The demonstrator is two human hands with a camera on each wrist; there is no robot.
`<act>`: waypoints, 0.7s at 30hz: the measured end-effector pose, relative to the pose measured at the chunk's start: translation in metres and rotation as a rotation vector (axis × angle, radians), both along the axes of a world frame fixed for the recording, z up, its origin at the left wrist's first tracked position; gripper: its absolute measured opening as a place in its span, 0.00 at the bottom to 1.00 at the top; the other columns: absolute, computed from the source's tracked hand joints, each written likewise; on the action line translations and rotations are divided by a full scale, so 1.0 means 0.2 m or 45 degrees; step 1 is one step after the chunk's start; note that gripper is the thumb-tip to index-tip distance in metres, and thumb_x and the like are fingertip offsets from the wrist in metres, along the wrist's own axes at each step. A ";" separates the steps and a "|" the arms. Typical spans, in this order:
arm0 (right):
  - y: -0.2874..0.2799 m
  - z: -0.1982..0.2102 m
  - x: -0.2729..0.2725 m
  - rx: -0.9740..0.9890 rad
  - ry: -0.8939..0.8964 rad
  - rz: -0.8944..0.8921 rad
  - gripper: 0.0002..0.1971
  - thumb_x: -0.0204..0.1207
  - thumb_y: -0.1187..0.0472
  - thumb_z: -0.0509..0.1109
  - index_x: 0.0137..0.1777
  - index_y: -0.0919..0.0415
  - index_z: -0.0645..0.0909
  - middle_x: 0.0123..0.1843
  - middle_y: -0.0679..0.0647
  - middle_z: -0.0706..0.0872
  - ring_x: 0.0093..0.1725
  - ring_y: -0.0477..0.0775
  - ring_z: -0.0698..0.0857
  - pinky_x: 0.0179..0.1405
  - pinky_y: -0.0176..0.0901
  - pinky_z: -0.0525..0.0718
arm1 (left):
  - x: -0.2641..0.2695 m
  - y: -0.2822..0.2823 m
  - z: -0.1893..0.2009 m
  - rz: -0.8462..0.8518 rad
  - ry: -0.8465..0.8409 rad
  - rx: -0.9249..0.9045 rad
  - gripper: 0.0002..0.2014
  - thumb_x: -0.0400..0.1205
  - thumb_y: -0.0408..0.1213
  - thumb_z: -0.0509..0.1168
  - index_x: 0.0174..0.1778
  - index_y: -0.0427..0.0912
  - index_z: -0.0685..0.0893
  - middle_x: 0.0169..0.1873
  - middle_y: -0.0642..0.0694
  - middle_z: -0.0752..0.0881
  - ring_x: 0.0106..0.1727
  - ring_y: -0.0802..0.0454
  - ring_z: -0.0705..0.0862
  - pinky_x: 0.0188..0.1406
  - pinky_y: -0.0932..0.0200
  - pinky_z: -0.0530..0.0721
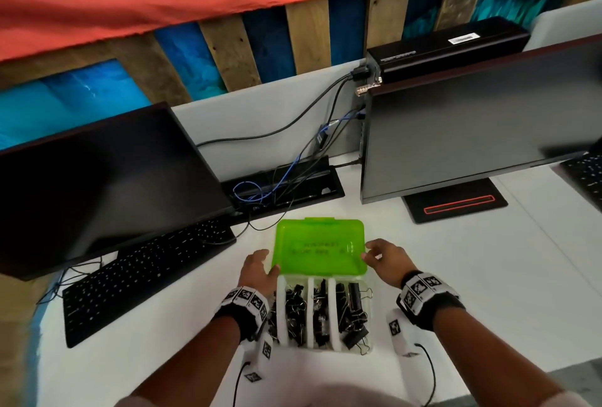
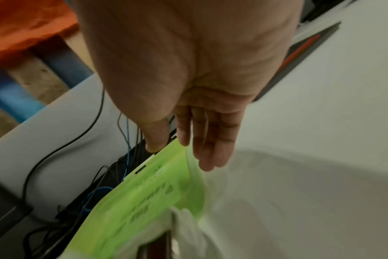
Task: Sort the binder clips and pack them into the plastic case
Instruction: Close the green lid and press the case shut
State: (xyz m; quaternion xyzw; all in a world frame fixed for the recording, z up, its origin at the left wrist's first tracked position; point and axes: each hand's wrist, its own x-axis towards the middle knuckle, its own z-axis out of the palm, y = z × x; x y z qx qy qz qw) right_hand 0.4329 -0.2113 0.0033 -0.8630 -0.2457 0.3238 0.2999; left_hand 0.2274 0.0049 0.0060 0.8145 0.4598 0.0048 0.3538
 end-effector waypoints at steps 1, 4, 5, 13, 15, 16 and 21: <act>0.04 -0.01 0.02 -0.048 0.025 -0.007 0.21 0.79 0.49 0.66 0.66 0.61 0.76 0.57 0.57 0.87 0.61 0.59 0.83 0.61 0.44 0.76 | 0.00 0.01 -0.02 0.037 0.047 -0.074 0.24 0.80 0.39 0.66 0.71 0.41 0.70 0.66 0.41 0.77 0.63 0.44 0.80 0.65 0.55 0.76; 0.15 -0.03 0.04 -0.120 0.095 -0.014 0.29 0.79 0.43 0.62 0.72 0.64 0.69 0.64 0.61 0.85 0.65 0.62 0.81 0.64 0.48 0.76 | 0.02 0.04 -0.06 0.023 0.100 -0.230 0.27 0.81 0.39 0.64 0.75 0.40 0.65 0.67 0.40 0.79 0.64 0.43 0.80 0.66 0.55 0.76; 0.17 -0.04 0.04 -0.121 0.109 -0.024 0.30 0.79 0.43 0.63 0.73 0.64 0.67 0.65 0.61 0.84 0.66 0.62 0.81 0.64 0.49 0.77 | 0.03 0.04 -0.07 0.013 0.106 -0.256 0.27 0.82 0.39 0.64 0.76 0.41 0.65 0.68 0.39 0.79 0.65 0.43 0.80 0.67 0.53 0.76; 0.21 -0.06 0.05 0.126 0.207 -0.202 0.21 0.76 0.51 0.70 0.66 0.57 0.72 0.58 0.56 0.85 0.57 0.58 0.84 0.58 0.51 0.83 | 0.05 0.11 -0.12 0.065 0.043 -0.451 0.40 0.73 0.64 0.64 0.77 0.48 0.61 0.74 0.40 0.72 0.71 0.41 0.74 0.72 0.42 0.73; 0.19 -0.03 0.03 0.268 0.267 -0.273 0.15 0.77 0.50 0.68 0.59 0.55 0.74 0.51 0.51 0.85 0.52 0.58 0.86 0.53 0.55 0.85 | 0.00 0.10 -0.11 0.052 -0.026 -0.450 0.48 0.64 0.77 0.59 0.75 0.51 0.64 0.73 0.47 0.71 0.71 0.46 0.73 0.73 0.43 0.71; 0.18 0.00 0.02 0.345 0.301 -0.306 0.11 0.78 0.50 0.67 0.56 0.55 0.75 0.49 0.49 0.84 0.52 0.58 0.86 0.49 0.54 0.86 | -0.02 0.09 -0.08 0.051 -0.091 -0.477 0.47 0.64 0.77 0.59 0.74 0.52 0.65 0.71 0.50 0.71 0.71 0.49 0.72 0.73 0.44 0.71; 0.03 0.14 -0.06 0.618 0.427 -0.328 0.17 0.85 0.52 0.54 0.49 0.59 0.81 0.48 0.51 0.87 0.50 0.51 0.85 0.44 0.48 0.83 | -0.15 0.02 0.03 -0.227 -0.470 -0.420 0.33 0.63 0.48 0.74 0.61 0.60 0.67 0.64 0.45 0.74 0.65 0.53 0.76 0.66 0.58 0.75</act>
